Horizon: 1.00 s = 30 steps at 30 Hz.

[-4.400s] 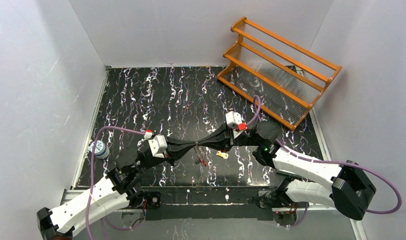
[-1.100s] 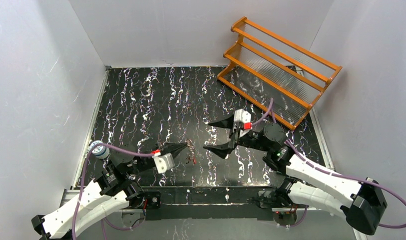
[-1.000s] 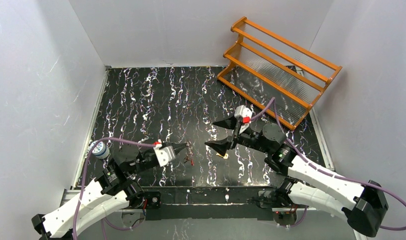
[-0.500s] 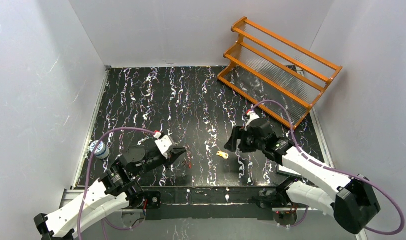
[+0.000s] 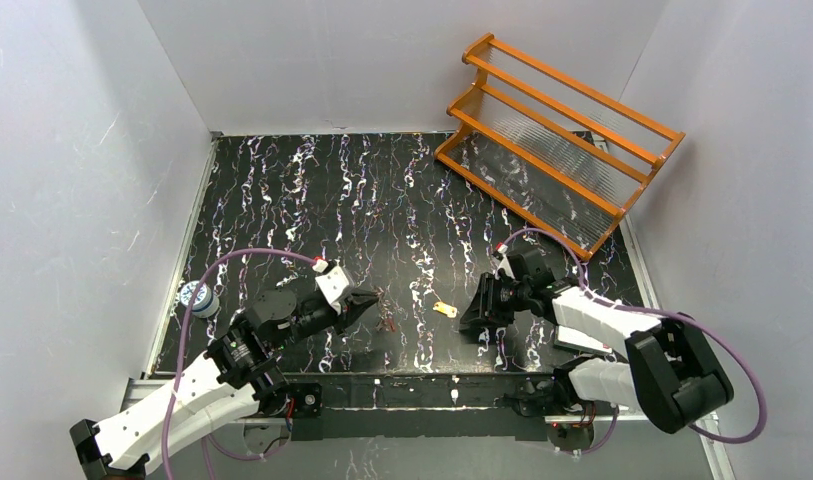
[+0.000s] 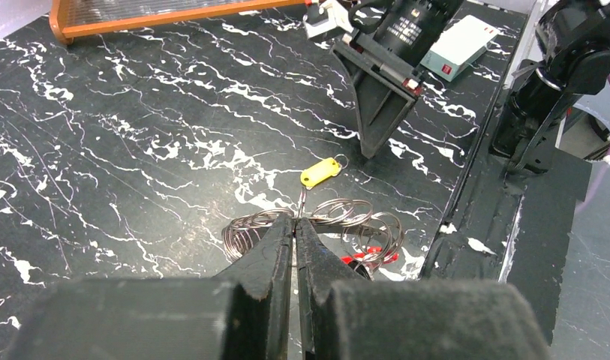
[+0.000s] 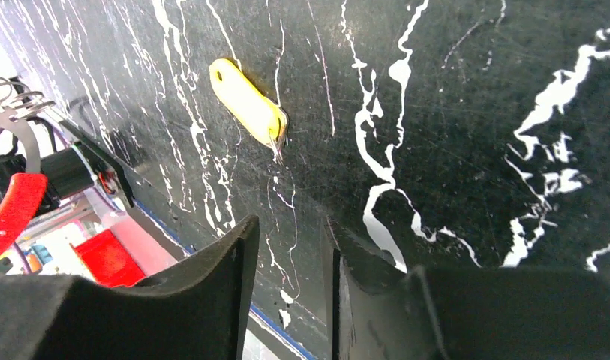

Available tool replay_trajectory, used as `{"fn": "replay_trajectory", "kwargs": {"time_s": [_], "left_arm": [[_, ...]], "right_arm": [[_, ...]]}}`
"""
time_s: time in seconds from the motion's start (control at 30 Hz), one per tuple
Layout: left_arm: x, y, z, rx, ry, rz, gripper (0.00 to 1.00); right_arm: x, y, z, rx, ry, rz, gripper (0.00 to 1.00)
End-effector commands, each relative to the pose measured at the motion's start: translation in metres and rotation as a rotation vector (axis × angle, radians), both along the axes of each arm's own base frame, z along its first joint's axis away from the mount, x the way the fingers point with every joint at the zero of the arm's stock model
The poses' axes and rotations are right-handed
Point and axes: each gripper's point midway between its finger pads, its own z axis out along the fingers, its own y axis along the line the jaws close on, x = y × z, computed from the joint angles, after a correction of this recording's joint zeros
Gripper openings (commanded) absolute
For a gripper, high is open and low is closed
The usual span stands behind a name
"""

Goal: Put the keys on the keyring

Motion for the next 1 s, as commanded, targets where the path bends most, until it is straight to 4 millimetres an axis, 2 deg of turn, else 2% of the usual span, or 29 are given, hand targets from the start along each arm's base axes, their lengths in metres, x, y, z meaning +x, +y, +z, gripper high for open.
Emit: {"fn": "replay_trajectory", "kwargs": {"time_s": [0.0, 0.33, 0.57, 0.83, 0.97], "left_arm": [[0.000, -0.004, 0.014, -0.052, -0.030, -0.014, 0.00], [0.001, -0.005, 0.017, -0.067, -0.043, -0.013, 0.00], [0.000, -0.008, 0.019, -0.076, -0.046, -0.028, 0.00], [-0.002, -0.011, 0.019, -0.078, -0.045, -0.045, 0.00], [-0.002, -0.012, 0.020, -0.080, -0.046, -0.049, 0.00]], "right_arm": [[0.008, 0.012, 0.005, 0.066, -0.038, 0.046, 0.43], [0.024, 0.012, -0.005, 0.038, -0.093, 0.048, 0.43], [0.027, 0.014, -0.010, 0.043, -0.105, 0.049, 0.30], [0.037, 0.016, -0.009, 0.038, -0.137, 0.043, 0.27], [0.038, 0.019, -0.011, 0.048, -0.140, 0.054, 0.14]]}}
